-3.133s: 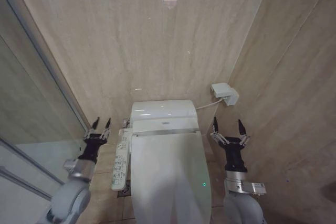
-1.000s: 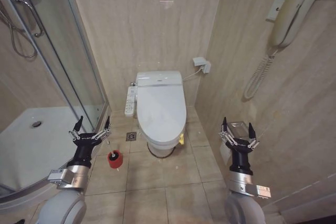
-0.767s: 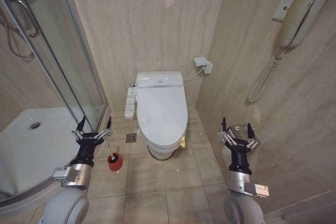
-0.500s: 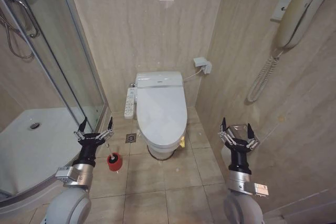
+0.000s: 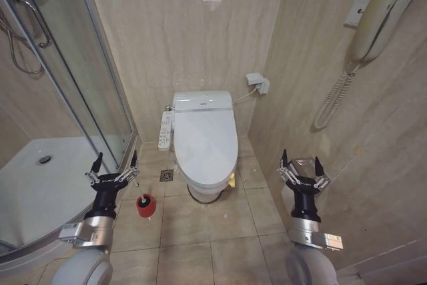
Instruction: Open the toilet lid, clean the toilet bowl with a toilet brush, close the toilet lid, and flush.
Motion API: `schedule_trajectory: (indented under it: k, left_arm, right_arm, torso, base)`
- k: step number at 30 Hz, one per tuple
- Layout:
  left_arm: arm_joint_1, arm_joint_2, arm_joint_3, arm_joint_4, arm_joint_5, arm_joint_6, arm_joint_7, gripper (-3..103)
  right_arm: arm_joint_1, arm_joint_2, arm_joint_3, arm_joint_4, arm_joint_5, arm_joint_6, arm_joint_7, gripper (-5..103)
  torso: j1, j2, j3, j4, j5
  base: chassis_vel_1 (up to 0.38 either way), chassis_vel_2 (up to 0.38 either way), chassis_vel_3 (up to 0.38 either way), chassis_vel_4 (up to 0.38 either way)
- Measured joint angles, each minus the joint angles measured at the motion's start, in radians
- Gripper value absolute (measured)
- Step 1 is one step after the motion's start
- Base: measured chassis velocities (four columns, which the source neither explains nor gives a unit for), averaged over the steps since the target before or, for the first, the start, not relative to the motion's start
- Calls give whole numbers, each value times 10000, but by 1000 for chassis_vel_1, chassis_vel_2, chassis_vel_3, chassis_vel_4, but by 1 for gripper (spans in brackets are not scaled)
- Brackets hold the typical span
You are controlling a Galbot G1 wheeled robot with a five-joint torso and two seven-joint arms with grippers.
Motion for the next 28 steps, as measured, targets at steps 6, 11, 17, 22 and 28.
schedule_trajectory:
  k: [6, 11, 17, 22, 28]
  left_arm:
    - [338, -342, -132, -273, 208, -109, 29, 100]
    - [478, -576, -179, -456, 240, 5, -26, 100]
    - [483, -590, -181, -473, 240, 48, -46, 100]
    - [479, -584, -181, -474, 240, 53, -51, 100]
    - [476, -580, -180, -474, 240, 57, -57, 100]
  right_arm:
    - [-3, 0, -1, 5, -6, -3, 5, 100]
    - [-5, 0, -1, 7, -11, -4, 5, 100]
    - [-5, 1, 1, 7, -15, -4, 6, 100]
    - [-4, 2, 1, 7, -15, -4, 7, 100]
    - [-4, 2, 1, 7, -15, -3, 6, 100]
  torso:
    - [0, 0, 0, 0, 0]
    - [0, 0, 0, 0, 0]
    - [1, 0, 0, -1, -1]
    - [1, 0, 0, -1, -1]
    - [1, 0, 0, -1, -1]
  base:
    - [0, 0, 0, 0]
    - [0, 0, 0, 0]
    - [0, 0, 0, 0]
    - [0, 0, 0, 0]
    - [0, 0, 0, 0]
